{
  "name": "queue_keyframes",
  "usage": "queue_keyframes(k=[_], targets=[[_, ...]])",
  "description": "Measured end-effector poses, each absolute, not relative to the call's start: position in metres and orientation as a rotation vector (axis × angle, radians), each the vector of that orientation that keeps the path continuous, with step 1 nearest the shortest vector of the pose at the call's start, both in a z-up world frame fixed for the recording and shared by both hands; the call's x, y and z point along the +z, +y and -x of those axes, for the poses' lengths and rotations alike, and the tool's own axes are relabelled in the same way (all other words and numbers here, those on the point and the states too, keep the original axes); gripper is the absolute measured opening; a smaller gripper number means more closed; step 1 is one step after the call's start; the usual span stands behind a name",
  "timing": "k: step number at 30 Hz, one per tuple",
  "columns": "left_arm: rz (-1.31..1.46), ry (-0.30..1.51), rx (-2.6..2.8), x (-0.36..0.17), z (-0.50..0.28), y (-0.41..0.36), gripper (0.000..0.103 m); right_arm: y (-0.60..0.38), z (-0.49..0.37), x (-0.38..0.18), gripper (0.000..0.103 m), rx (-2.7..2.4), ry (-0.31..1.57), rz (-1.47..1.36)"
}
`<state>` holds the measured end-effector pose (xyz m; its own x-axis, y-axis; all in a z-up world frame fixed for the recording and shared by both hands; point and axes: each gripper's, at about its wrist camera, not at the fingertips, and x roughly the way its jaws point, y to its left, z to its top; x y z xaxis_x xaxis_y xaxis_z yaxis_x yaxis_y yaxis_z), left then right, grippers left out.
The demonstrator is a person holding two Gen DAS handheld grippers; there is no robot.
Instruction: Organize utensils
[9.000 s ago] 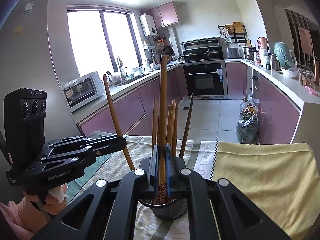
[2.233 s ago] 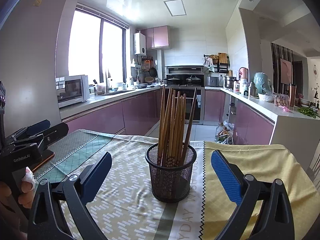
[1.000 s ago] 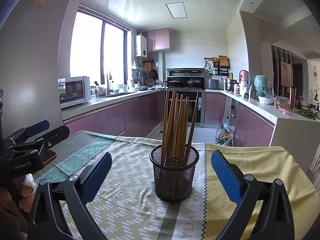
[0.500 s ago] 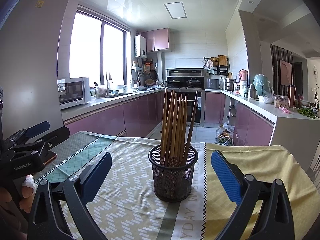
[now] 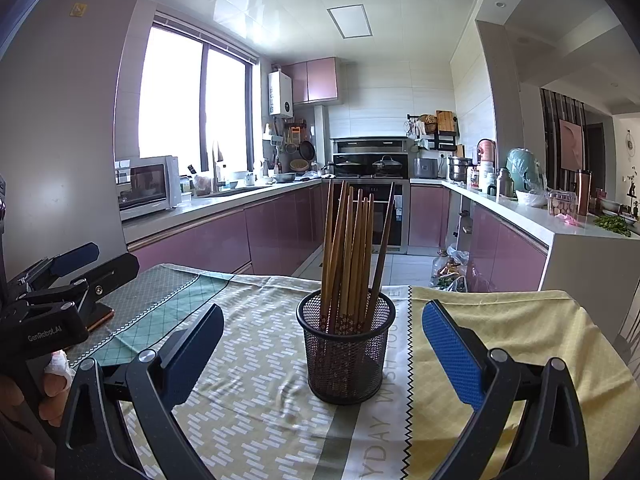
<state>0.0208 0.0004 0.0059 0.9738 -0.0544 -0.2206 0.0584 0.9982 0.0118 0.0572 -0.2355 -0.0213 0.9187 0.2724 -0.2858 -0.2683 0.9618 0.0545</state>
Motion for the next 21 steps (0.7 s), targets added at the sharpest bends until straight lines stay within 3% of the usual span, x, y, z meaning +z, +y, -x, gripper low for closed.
queue_keyframes(k=[21], targets=[[-0.018, 0.225, -0.06, 0.0059, -0.0202, -0.0016, 0.097, -0.2354, -0.0564, -0.0213, 0.096, 0.279, 0.295, -0.02]])
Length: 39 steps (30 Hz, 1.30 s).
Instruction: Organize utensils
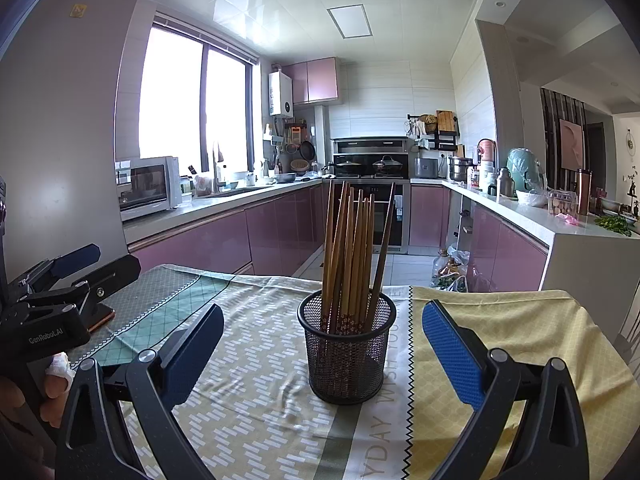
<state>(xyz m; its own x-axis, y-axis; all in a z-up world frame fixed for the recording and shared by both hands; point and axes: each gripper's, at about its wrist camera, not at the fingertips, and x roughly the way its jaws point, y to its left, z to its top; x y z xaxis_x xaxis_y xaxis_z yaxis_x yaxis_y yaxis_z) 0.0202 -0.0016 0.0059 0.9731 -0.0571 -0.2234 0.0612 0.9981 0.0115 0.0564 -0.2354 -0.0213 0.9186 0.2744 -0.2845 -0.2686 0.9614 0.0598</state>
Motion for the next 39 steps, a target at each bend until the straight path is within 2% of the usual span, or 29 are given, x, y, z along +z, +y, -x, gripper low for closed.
queue_keyframes(k=[39], targets=[[-0.02, 0.226, -0.059, 0.0062, -0.0203, -0.0022, 0.097, -0.2348, -0.0558, -0.0214, 0.096, 0.276, 0.295, -0.03]])
